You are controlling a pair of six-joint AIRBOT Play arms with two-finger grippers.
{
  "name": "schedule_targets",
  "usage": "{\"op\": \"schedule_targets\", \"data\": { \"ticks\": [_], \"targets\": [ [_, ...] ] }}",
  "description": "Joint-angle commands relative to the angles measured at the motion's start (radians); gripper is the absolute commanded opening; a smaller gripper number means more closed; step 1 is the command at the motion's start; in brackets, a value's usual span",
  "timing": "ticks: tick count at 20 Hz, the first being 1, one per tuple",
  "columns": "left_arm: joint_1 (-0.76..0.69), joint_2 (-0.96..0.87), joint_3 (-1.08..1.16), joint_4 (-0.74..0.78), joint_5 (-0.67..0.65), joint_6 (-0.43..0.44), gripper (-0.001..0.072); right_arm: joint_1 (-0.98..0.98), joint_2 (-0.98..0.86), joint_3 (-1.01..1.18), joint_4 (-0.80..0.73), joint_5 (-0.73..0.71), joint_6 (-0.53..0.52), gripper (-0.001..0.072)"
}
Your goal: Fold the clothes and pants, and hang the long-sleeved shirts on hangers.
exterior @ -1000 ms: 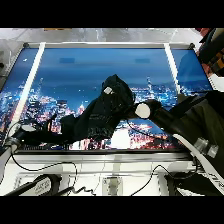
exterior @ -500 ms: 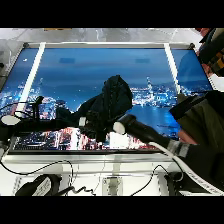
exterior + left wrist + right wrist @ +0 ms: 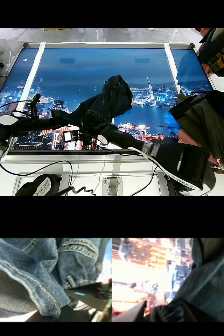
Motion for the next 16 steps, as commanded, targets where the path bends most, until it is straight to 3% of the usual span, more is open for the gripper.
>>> {"op": "schedule_targets", "data": {
  "ticks": [1,6,8,10,11,14,16],
  "targets": [
    [0.000,0.001,0.001,-0.027,-0.019,-0.003,0.0032,-0.040,-0.058,0.077,-0.049,0.021,-0.004,0.0355],
    [0.001,0.001,0.002,-0.027,-0.016,-0.003,0.0032,-0.152,-0.057,0.089,-0.126,0.232,-0.001,0.0276],
    [0.001,0.001,0.002,-0.027,-0.014,-0.002,0.0032,-0.167,-0.050,0.089,-0.163,0.256,0.005,0.0269],
    [0.001,0.001,0.002,-0.027,-0.014,0.001,0.0032,-0.167,-0.041,0.099,-0.191,0.256,0.008,0.0095],
    [0.001,0.001,0.002,-0.027,-0.013,0.001,0.0032,-0.167,-0.034,0.112,-0.191,0.254,0.023,0.0051],
    [0.001,0.001,0.002,-0.028,0.024,0.000,0.0032,-0.181,-0.005,0.168,-0.221,0.248,0.122,0.0033],
    [0.001,0.001,0.007,-0.028,0.092,-0.006,0.0031,-0.222,0.028,0.220,-0.254,0.248,0.261,0.0033]
  ]
}}
